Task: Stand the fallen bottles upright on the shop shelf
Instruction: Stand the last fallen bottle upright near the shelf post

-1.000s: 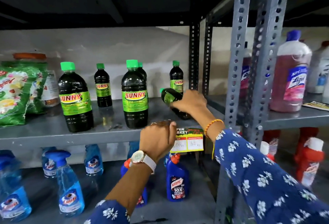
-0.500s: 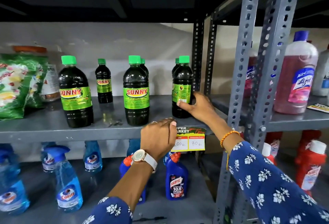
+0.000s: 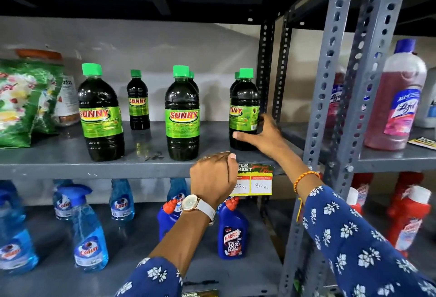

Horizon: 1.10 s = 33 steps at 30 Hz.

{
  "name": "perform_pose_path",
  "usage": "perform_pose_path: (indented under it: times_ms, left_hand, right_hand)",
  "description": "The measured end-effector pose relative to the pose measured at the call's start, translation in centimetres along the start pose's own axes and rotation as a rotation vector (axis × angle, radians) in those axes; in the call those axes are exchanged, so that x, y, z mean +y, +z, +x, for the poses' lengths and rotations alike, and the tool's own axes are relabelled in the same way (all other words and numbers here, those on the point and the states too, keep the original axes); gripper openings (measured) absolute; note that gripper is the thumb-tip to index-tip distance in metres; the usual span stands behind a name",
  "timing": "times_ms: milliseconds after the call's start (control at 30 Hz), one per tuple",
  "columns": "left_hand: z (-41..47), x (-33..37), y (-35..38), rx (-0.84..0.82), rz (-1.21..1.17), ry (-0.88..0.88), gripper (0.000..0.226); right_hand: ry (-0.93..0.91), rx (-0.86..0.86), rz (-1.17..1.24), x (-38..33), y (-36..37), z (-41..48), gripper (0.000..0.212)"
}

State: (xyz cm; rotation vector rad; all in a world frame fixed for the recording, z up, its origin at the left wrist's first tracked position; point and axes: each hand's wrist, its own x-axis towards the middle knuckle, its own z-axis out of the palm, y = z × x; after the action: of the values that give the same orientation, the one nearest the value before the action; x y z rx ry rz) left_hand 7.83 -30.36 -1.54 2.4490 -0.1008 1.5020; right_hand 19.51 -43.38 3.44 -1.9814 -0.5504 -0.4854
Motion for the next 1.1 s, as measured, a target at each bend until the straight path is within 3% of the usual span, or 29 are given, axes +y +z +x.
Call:
perform_pose_path:
  times_ms: [167, 233, 367, 500, 667, 1100]
  left_hand:
    - [-0.02, -0.02, 0.09, 0.004, -0.017, -0.006, 0.038]
    - [-0.03, 0.02, 0.09, 0.007, -0.016, -0.004, 0.038]
    - [0.02, 0.07, 0.21, 0.016, -0.017, -0.006, 0.037]
    - [-0.05, 0.03, 0.25, 0.025, -0.007, -0.002, 0.038]
    - [-0.04, 0.12, 0.23, 0.029, -0.009, -0.013, 0.04]
    - [0.05, 0.22, -0.02, -0.007, -0.008, -0.026, 0.039]
  right_hand:
    - [0.015, -0.017, 0.05, 0.31, -0.14, 0.1, 0.064]
    - [0.035, -0.031, 0.089, 0.31, -0.17, 0.27, 0.067]
    - [0.046, -0.053, -0.052, 0.0, -0.05, 0.34, 0.085]
    - [0.058, -0.062, 0.038, 0.13, -0.17, 0.29, 0.069]
    - [0.052, -0.072, 0.005, -0.21, -0.12, 0.08, 0.083]
    - [0.043, -0.091, -0.012, -0.03, -0.08, -0.01, 0.078]
